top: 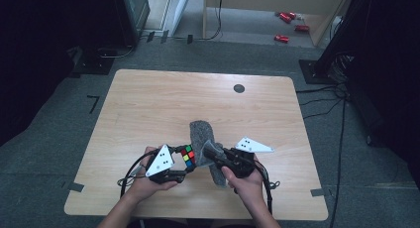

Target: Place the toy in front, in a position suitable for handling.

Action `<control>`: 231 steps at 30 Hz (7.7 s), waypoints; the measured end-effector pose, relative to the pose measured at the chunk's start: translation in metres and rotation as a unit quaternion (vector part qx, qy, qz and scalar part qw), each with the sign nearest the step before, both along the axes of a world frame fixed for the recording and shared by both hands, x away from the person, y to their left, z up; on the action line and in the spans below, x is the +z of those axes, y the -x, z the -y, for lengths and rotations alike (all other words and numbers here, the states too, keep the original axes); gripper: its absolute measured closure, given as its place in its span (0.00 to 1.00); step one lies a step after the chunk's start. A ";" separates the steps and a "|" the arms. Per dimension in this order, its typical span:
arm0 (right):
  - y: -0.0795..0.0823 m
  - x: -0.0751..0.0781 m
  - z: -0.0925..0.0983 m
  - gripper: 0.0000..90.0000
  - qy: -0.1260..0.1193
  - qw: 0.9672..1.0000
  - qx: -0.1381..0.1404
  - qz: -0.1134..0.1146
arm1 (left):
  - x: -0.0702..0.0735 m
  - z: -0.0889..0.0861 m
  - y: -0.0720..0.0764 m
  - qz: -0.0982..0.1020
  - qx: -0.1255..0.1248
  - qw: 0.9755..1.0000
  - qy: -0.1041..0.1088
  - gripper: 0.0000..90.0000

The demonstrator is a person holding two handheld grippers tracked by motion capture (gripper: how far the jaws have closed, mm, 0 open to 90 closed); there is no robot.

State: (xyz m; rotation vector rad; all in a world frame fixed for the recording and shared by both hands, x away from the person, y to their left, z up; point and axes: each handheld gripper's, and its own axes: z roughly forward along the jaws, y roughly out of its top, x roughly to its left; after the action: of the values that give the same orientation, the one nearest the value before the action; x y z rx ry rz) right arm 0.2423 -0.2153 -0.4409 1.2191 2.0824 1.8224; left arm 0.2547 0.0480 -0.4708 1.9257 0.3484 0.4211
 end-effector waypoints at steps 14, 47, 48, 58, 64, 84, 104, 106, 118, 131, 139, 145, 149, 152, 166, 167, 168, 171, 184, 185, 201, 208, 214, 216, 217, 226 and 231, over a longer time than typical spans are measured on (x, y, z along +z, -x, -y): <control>0.002 0.003 -0.002 0.75 0.004 1.000 -0.005 0.002 | 0.001 0.001 0.001 -0.001 0.000 1.000 -0.003 0.39; 0.001 -0.002 0.001 0.77 -0.006 1.000 -0.024 0.001 | 0.008 -0.005 0.001 -0.012 -0.016 0.999 0.039 0.39; -0.001 -0.005 0.001 0.77 -0.003 1.000 -0.027 -0.008 | 0.009 -0.006 0.000 -0.015 -0.018 0.999 0.047 0.39; 0.001 -0.002 0.000 0.77 -0.001 1.000 -0.018 0.004 | 0.009 -0.011 -0.004 -0.035 -0.019 0.997 0.070 0.39; -0.006 -0.017 0.001 0.77 0.010 0.999 -0.023 -0.026 | 0.012 -0.013 -0.004 -0.035 -0.016 0.996 0.077 0.39; 0.012 0.010 -0.009 0.76 0.037 0.998 -0.023 0.055 | 0.007 -0.003 -0.002 -0.016 0.010 1.000 0.019 0.39; 0.013 0.003 -0.020 0.75 0.123 0.988 -0.049 0.078 | 0.007 0.012 0.006 0.012 0.025 0.999 -0.040 0.39; 0.017 0.003 -0.028 0.74 0.128 0.987 -0.039 0.083 | 0.006 0.013 0.006 0.011 0.026 0.999 -0.046 0.39; 0.025 0.006 -0.039 0.74 0.133 0.986 -0.013 0.099 | 0.007 0.014 0.008 0.009 0.018 0.999 -0.051 0.39; 0.018 0.007 -0.028 0.74 0.153 0.983 -0.048 0.088 | 0.008 0.009 0.005 0.002 0.022 0.999 -0.040 0.39; 0.030 0.007 -0.051 0.74 0.150 0.983 0.013 0.101 | 0.004 0.017 0.008 0.002 0.018 0.998 -0.059 0.39; 0.022 0.005 -0.040 0.74 0.143 0.986 -0.012 0.088 | 0.004 0.019 0.010 0.004 0.012 0.998 -0.059 0.39; 0.018 0.004 -0.032 0.74 0.141 0.986 -0.034 0.077 | 0.006 0.013 0.007 0.000 0.021 0.999 -0.050 0.39; 0.020 0.004 -0.035 0.74 0.141 0.986 -0.029 0.082 | 0.006 0.010 0.004 -0.002 0.026 0.999 -0.047 0.39; 0.018 0.003 -0.034 0.73 0.130 0.989 -0.026 0.072 | 0.006 0.016 0.007 -0.002 0.022 0.998 -0.057 0.39; 0.018 0.003 -0.034 0.73 0.131 0.988 -0.025 0.072 | 0.006 0.015 0.006 -0.003 0.025 0.998 -0.055 0.39; 0.019 0.004 -0.035 0.73 0.130 0.989 -0.022 0.073 | 0.007 0.014 0.005 -0.003 0.030 0.998 -0.055 0.39; 0.025 0.005 -0.046 0.73 0.134 0.987 -0.002 0.083 | 0.007 0.015 0.007 0.001 0.030 0.998 -0.060 0.39; 0.020 0.002 -0.037 0.74 0.127 0.989 -0.017 0.073 | 0.007 0.015 0.007 0.003 0.036 0.997 -0.061 0.39; 0.023 0.003 -0.042 0.74 0.125 0.989 -0.006 0.078 | 0.007 0.016 0.007 0.004 0.035 0.997 -0.063 0.39; 0.028 0.003 -0.049 0.80 0.150 0.984 0.011 0.096 | 0.005 0.017 0.005 -0.003 0.042 0.997 -0.063 0.39; 0.023 0.002 -0.040 0.79 0.148 0.985 -0.010 0.092 | 0.005 0.022 0.009 0.006 0.026 0.997 -0.069 0.39; 0.022 0.003 -0.035 0.79 0.139 0.987 -0.020 0.082 | 0.007 0.013 0.004 0.003 0.043 0.998 -0.055 0.39; 0.026 0.004 -0.045 0.79 0.137 0.987 0.008 0.088 | 0.006 0.016 0.005 0.004 0.039 0.997 -0.062 0.39; 0.029 0.003 -0.050 0.79 0.139 0.986 0.016 0.092 | 0.004 0.018 0.006 0.005 0.036 0.997 -0.066 0.39; 0.017 0.001 -0.027 0.79 0.117 0.991 -0.033 0.064 | 0.007 0.016 0.005 0.008 0.036 0.998 -0.059 0.39; 0.025 0.005 -0.041 0.79 0.128 0.988 -0.001 0.081 | 0.009 0.009 0.001 0.000 0.047 0.998 -0.050 0.39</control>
State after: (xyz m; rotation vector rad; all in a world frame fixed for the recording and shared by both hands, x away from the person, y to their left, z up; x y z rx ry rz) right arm 0.2168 -0.1739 -0.4358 0.9735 2.1393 1.5356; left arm 0.2535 0.0386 -0.4618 2.0110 0.4254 0.5085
